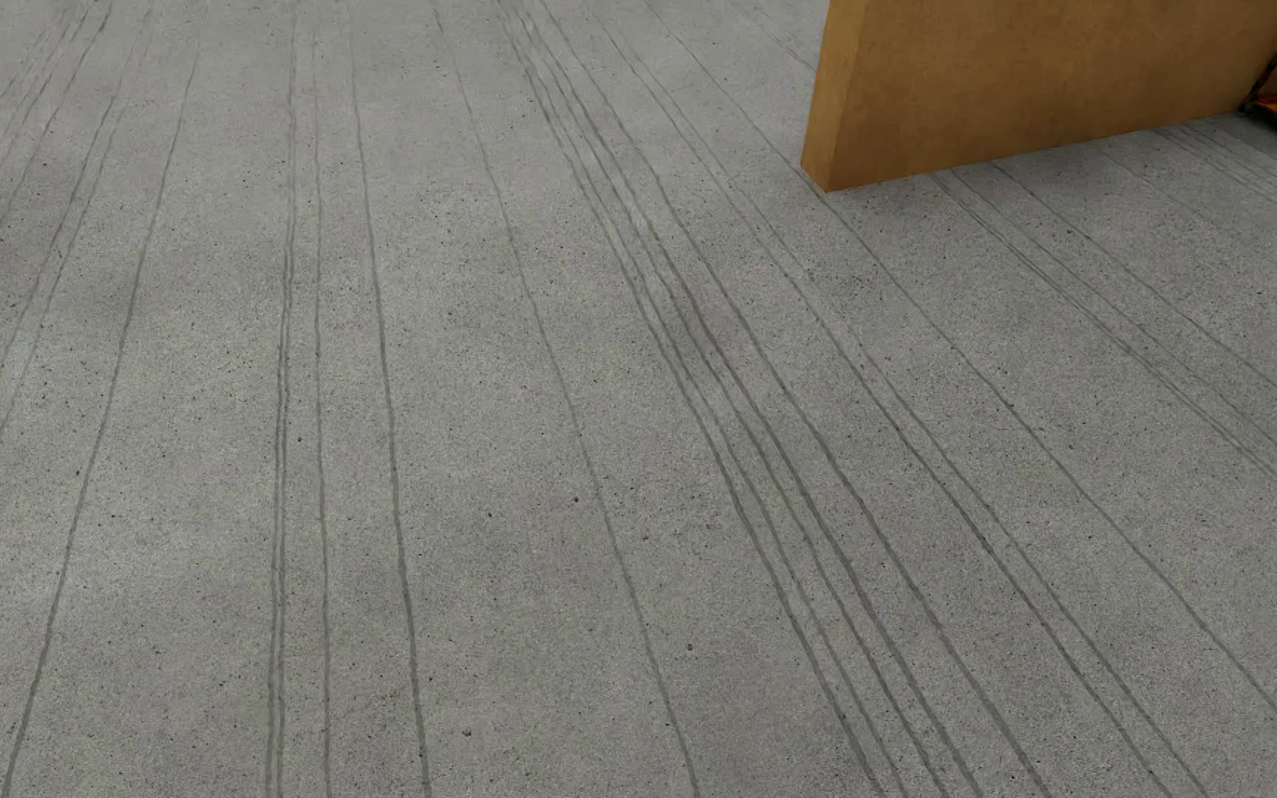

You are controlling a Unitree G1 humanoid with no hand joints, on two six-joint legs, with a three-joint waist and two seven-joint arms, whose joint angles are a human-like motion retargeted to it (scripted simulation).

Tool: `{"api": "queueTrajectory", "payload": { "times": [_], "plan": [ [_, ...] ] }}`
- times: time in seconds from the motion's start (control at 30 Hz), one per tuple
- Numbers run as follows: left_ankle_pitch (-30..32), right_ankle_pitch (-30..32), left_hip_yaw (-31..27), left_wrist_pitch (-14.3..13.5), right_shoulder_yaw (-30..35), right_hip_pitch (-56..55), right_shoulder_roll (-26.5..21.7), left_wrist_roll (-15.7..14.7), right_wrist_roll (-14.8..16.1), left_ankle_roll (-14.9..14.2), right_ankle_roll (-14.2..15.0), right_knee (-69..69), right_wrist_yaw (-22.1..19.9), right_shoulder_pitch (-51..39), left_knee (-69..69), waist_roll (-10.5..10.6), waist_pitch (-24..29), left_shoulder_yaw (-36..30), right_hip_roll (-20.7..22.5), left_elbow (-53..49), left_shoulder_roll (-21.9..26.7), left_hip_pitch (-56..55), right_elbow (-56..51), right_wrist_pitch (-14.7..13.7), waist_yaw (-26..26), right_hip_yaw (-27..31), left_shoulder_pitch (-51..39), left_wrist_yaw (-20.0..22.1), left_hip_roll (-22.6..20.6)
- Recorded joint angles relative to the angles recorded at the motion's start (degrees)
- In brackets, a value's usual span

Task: Walk around the corner

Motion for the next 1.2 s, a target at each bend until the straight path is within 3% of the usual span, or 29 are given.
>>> {"api": "queueTrajectory", "payload": {
  "times": [0.07, 0.1, 0.13, 0.27, 0.3, 0.37, 0.5, 0.57, 0.6, 0.67, 0.73, 0.8, 0.87, 0.9, 0.97, 1.03, 1.07, 1.13, 1.17, 1.2],
  "plan": [
    [2.66, 1.97, 0.0, 0.0, -0.59, -0.41, -0.22, 0.0, 0.0, 0.0, 0.0, -1.66, 0.0, 0.21, 1.09, 0.55, -0.08, -0.39, 0.13, -0.18, -0.09, -1.06, 0.42, 0.0, 0.4, 0.0, -0.17, 0.0, -0.15],
    [3.04, -5.45, 0.0, 0.0, 0.04, -0.11, -0.34, 0.0, 0.0, 0.0, 0.0, 13.97, 0.0, 0.51, 1.33, 0.73, 0.3, -0.74, 0.63, -1.22, 0.23, -0.48, 0.15, 0.0, 0.39, 0.0, 0.25, 0.0, -0.17],
    [3.27, -13.0, 0.0, 0.0, -0.36, -1.08, -0.53, 0.0, 0.0, 0.0, 0.0, 14.6, 0.0, 0.93, 2.01, 1.03, -0.17, -1.1, 1.13, -1.37, 0.22, -1.12, 0.59, 0.0, -1.14, 0.0, 0.25, 0.0, -0.44],
    [0.18, -15.91, 0.0, 0.0, -3.72, -14.64, -0.36, 0.0, 0.0, 0.0, 0.0, 38.73, 0.0, 2.33, 3.55, -0.31, 4.31, 0.93, -0.51, -6.35, 1.8, 3.66, -1.77, 0.0, -4.59, 0.0, -0.44, 0.0, -2.06],
    [-2.21, -15.66, 0.0, 0.0, -3.85, -18.46, -0.23, 0.0, 0.0, 0.0, 0.0, 43.21, 0.0, 2.76, 2.92, -0.64, 4.85, 1.38, -0.92, -8.9, 2.32, 5.36, -2.34, 0.0, -6.47, 0.0, -0.62, 0.0, -2.03],
    [-6.39, -14.7, 0.0, 0.0, -3.7, -24.53, -1.08, 0.0, 0.0, 0.0, 0.0, 41.6, 0.0, 4.19, 1.08, 1.68, 4.81, 2.65, -0.34, -8.34, 0.37, 8.09, -1.99, 0.0, -11.49, 0.0, -2.87, 0.0, 0.56],
    [-16.97, -5.21, 0.0, 0.0, -2.11, -34.64, -1.12, 0.0, 0.0, 0.0, 0.0, 29.78, 0.0, 5.54, -2.15, 1.65, 6.23, 1.17, -2.67, -13.0, 2.28, 17.37, 1.88, 0.0, -13.81, 0.0, -5.75, 0.0, 1.49],
    [-18.52, -4.89, 0.0, 0.0, -1.31, -37.23, -0.93, 0.0, 0.0, 0.0, 0.0, 24.75, 0.0, 5.84, -2.41, 1.35, 6.14, 0.77, -3.38, -11.69, 2.35, 21.22, 3.6, 0.0, -15.3, 0.0, -7.4, 0.0, 1.91],
    [-18.3, -5.61, 0.0, 0.0, 0.67, -38.59, -1.22, 0.0, 0.0, 0.0, 0.0, 24.73, 0.0, 5.41, -2.57, 1.62, 6.01, -1.24, -3.49, -12.61, 2.22, 22.96, 4.39, 0.0, -16.13, 0.0, -8.06, 0.0, 2.42],
    [-13.63, -6.74, 0.0, 0.0, -1.47, -39.6, -1.06, 0.0, 0.0, 0.0, 0.0, 30.87, 0.0, 6.5, -1.12, 2.14, 5.28, 0.38, -3.54, -9.0, 1.6, 25.36, 5.71, 0.0, -18.33, 0.0, -6.95, 0.0, 4.31],
    [0.65, -9.25, 0.0, 0.0, -0.29, -38.72, -1.16, 0.0, 0.0, 0.0, 0.0, 37.52, 0.0, 5.92, 7.38, 4.09, 4.81, -2.47, -1.58, -4.48, 0.88, 23.52, 7.54, 0.0, -18.84, 0.0, -4.92, 0.0, 6.42],
    [17.8, -13.66, 0.0, 0.0, -0.42, -33.17, -0.52, 0.0, 0.0, 0.0, 0.0, 38.67, 0.0, 4.97, 27.6, 2.75, 4.67, -3.71, 0.59, 0.5, 0.56, 14.61, 7.45, 0.0, -15.87, 0.0, -2.93, 0.0, 6.62],
    [17.44, -17.0, 0.0, 0.0, -0.72, -24.62, -0.41, 0.0, 0.0, 0.0, 0.0, 36.39, 0.0, 3.93, 48.88, 1.88, 6.3, -3.47, 2.89, 0.77, 1.2, 2.48, 3.69, 0.0, -11.45, 0.0, -0.45, 0.0, 6.86],
    [16.3, -17.75, 0.0, 0.0, -0.56, -19.79, -0.43, 0.0, 0.0, 0.0, 0.0, 33.81, 0.0, 3.37, 52.32, 0.92, 6.21, -1.83, 2.81, 0.59, 0.84, -3.77, 1.71, 0.0, -7.97, 0.0, 1.19, 0.0, 5.98],
    [18.24, -16.6, 0.0, 0.0, -2.68, -9.18, -0.74, 0.0, 0.0, 0.0, 0.0, 25.83, 0.0, 2.09, 42.75, -0.84, 7.34, -3.86, 2.81, 1.91, 1.35, -14.2, -2.68, 0.0, -1.7, 0.0, 1.8, 0.0, 4.46],
    [25.35, -17.78, 0.0, 0.0, -3.03, 1.1, -1.62, 0.0, 0.0, 0.0, 0.0, 18.9, 0.0, 1.21, 21.33, -2.15, 7.16, -2.72, 2.05, 0.74, 2.0, -20.65, -6.93, 0.0, 3.6, 0.0, 4.15, 0.0, 4.47],
    [22.29, -19.15, 0.0, 0.0, -3.54, 5.09, -2.32, 0.0, 0.0, 0.0, 0.0, 16.77, 0.0, 0.42, 11.55, -2.34, 6.57, -2.54, 1.69, 0.52, 2.02, -23.28, -8.99, 0.0, 5.67, 0.0, 4.45, 0.0, 4.75],
    [1.05, -22.07, 0.0, 0.0, -3.62, 12.04, -3.39, 0.0, 0.0, 0.0, 0.0, 15.49, 0.0, -1.63, 2.05, -2.68, 5.98, -2.62, 0.89, -0.17, 2.46, -26.88, -11.04, 0.0, 8.49, 0.0, 5.36, 0.0, 5.57],
    [0.77, -21.86, 0.0, 0.0, -4.34, 12.58, -3.3, 0.0, 0.0, 0.0, 0.0, 16.14, 0.0, -3.1, 4.39, -2.96, 5.76, -1.61, 0.97, -0.07, 2.25, -27.4, -11.25, 0.0, 9.7, 0.0, 5.16, 0.0, 7.41],
    [10.76, -20.71, 0.0, 0.0, -4.95, 15.8, -3.06, 0.0, 0.0, 0.0, 0.0, 17.81, 0.0, -2.65, 4.13, -3.11, 6.16, -2.23, -0.1, 0.4, 2.32, -29.36, -10.21, 0.0, 11.49, 0.0, 5.86, 0.0, 6.04]
  ]
}}
